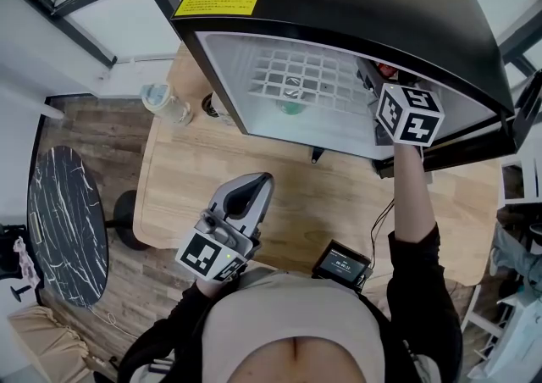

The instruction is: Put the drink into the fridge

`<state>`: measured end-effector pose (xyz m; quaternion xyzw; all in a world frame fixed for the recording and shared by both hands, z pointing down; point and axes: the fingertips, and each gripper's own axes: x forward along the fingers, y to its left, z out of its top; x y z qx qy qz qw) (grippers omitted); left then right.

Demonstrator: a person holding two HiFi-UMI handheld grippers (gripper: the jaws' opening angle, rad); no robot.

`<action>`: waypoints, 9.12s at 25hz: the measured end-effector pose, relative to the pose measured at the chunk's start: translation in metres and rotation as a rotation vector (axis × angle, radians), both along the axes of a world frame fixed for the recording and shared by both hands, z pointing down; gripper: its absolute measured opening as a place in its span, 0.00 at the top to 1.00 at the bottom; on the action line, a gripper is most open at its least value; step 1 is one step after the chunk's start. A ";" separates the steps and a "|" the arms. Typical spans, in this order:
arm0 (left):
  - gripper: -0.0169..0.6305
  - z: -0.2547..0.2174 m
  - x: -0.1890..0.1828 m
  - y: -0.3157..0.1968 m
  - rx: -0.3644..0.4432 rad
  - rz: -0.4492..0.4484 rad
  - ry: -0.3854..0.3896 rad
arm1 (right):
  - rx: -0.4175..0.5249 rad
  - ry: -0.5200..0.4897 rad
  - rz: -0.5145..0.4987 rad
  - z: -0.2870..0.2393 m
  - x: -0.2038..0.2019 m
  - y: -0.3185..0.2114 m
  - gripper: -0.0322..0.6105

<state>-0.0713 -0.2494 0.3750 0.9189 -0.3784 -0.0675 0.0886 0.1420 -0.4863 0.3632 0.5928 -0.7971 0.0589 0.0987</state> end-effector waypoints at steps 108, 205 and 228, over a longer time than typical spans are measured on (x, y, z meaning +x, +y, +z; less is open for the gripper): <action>0.97 -0.011 0.022 0.019 0.017 0.041 -0.009 | 0.074 0.046 -0.053 -0.019 -0.012 0.038 0.44; 0.97 -0.061 0.095 0.094 0.202 0.144 0.007 | 0.206 -0.174 0.000 -0.026 0.012 0.306 0.89; 0.97 -0.055 0.008 0.293 0.175 0.150 0.015 | 0.204 -0.194 -0.027 -0.030 -0.089 0.517 0.89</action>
